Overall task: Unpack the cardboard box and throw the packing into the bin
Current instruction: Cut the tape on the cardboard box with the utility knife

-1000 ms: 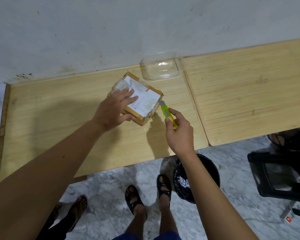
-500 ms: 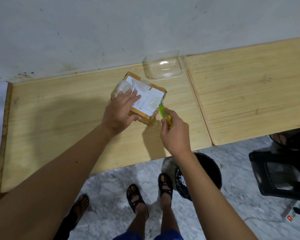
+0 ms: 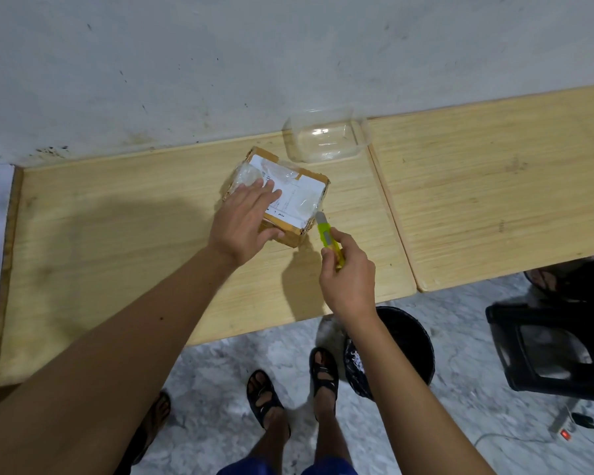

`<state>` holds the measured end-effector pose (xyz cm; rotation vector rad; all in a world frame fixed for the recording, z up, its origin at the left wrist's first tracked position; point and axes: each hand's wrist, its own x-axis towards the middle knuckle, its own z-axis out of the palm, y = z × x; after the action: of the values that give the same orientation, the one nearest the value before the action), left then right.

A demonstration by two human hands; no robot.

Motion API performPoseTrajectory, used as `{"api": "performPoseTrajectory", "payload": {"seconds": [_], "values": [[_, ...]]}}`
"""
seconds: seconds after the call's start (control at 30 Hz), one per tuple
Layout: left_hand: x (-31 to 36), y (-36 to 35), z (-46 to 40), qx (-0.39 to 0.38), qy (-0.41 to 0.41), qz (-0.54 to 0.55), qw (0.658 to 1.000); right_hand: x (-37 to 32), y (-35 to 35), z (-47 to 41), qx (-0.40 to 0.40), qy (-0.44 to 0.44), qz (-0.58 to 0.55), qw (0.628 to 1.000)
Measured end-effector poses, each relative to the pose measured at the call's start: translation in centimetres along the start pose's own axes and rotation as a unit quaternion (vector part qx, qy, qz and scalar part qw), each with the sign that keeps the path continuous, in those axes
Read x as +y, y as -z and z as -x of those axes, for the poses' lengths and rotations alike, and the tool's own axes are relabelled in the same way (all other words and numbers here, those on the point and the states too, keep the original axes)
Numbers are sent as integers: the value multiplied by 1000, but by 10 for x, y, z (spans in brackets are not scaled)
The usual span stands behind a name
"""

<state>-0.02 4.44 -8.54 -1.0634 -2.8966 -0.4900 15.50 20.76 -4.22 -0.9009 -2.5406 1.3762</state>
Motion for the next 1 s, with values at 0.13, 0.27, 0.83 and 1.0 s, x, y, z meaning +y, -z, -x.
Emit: {"api": "performPoseTrajectory", "payload": {"seconds": [0.13,0.27,0.83,1.0], "values": [[1,4,0,-13,-5,-9,1000,-6,-4,14,-3,11,5,1000],[4,5,-3,-14,0,-21,1000,-7,-10,3,17,-7,-4,1000],[17,22,-3,-24,27,-17,999,14,22,-4,29,-67,-219,973],[21,23,-3,-30,45,1,999,14,33,-23,-28,-112,-367,923]]}}
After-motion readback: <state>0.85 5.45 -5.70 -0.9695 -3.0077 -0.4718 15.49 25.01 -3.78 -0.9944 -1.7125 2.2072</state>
